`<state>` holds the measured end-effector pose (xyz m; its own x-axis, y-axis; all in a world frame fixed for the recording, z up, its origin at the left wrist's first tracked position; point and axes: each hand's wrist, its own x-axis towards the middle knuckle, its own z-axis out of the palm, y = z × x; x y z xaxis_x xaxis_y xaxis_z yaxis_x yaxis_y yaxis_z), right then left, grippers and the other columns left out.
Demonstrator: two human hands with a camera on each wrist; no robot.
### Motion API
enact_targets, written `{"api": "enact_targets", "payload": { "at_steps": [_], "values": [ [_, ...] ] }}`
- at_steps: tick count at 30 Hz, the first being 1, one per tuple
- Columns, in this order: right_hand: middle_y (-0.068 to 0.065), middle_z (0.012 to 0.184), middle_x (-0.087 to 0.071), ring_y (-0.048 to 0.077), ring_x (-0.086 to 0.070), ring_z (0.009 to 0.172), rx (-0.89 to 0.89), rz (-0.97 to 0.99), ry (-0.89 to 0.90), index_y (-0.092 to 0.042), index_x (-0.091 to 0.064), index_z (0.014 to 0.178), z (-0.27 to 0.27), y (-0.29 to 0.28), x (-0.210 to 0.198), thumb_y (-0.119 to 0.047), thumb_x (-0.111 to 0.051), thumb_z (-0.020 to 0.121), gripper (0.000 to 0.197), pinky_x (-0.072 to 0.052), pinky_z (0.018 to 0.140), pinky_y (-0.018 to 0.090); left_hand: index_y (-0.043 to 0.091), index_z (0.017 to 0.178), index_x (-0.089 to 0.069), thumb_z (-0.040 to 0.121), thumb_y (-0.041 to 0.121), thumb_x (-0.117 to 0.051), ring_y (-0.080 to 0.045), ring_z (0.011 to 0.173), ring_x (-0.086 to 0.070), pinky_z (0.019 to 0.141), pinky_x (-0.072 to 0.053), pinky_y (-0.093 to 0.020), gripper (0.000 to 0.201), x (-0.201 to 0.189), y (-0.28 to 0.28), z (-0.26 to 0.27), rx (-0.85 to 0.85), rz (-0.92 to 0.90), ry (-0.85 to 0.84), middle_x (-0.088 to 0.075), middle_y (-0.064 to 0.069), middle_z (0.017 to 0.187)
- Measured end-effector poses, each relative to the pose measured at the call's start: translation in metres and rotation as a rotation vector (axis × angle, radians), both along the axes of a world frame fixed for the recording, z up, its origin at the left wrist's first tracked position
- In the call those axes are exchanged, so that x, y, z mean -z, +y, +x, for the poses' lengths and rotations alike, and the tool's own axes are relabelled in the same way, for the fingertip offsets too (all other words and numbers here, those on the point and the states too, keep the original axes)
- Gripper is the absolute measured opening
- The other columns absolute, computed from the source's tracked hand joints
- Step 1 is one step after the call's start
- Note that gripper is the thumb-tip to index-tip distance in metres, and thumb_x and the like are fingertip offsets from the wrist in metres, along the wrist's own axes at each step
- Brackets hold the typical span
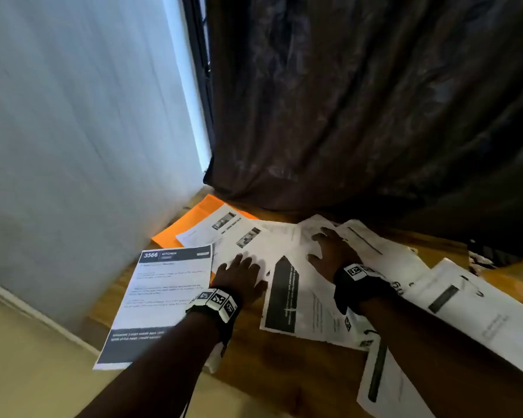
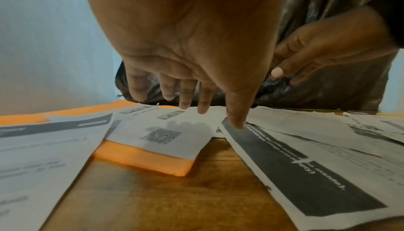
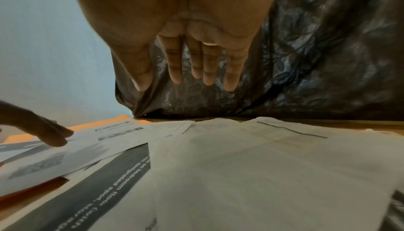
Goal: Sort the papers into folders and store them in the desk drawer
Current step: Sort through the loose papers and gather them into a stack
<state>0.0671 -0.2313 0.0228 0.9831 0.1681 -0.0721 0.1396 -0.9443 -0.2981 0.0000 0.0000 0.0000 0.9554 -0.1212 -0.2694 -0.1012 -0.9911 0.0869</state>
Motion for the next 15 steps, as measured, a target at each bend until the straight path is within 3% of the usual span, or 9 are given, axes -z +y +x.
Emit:
{"api": "enact_targets", "payload": {
  "at_steps": [6,11,15],
  "values": [
    [0.002,0.137,-0.053,0.025,-0.053,0.122,-0.124,0.118,0.090,-0.020,-0.057,0.124,0.017,0.025,0.014,-0.036,-0.064,0.087,0.041,-0.044,0.103,0.038,0.025,0.148,-0.030,0.089,0.063,-0.046,-0.025,0.148,-0.021,0.113,-0.029,-0.054,0.072,0.018,0.021,-0.002,-0.089,0.053,-0.003,-0.027,-0.001,0.159],
    [0.003,0.131,-0.059,0.021,-0.058,0.117,-0.157,0.205,0.147,-0.018,-0.059,0.122,0.032,0.052,0.015,-0.030,-0.064,0.089,0.035,-0.045,0.097,0.032,0.022,0.143,-0.034,0.086,0.056,-0.056,-0.032,0.142,-0.027,0.105,-0.036,-0.053,0.070,0.018,0.036,0.000,-0.258,0.083,0.004,-0.031,-0.006,0.154],
    [0.002,0.129,-0.063,0.021,-0.058,0.119,-0.201,0.194,0.213,-0.018,-0.061,0.123,0.042,0.083,0.016,-0.034,-0.062,0.090,0.037,-0.044,0.101,0.034,0.022,0.144,-0.029,0.085,0.053,-0.059,-0.041,0.137,-0.028,0.104,-0.035,-0.056,0.073,0.022,0.055,-0.001,-0.471,0.109,0.020,-0.028,-0.013,0.151]
  ]
}}
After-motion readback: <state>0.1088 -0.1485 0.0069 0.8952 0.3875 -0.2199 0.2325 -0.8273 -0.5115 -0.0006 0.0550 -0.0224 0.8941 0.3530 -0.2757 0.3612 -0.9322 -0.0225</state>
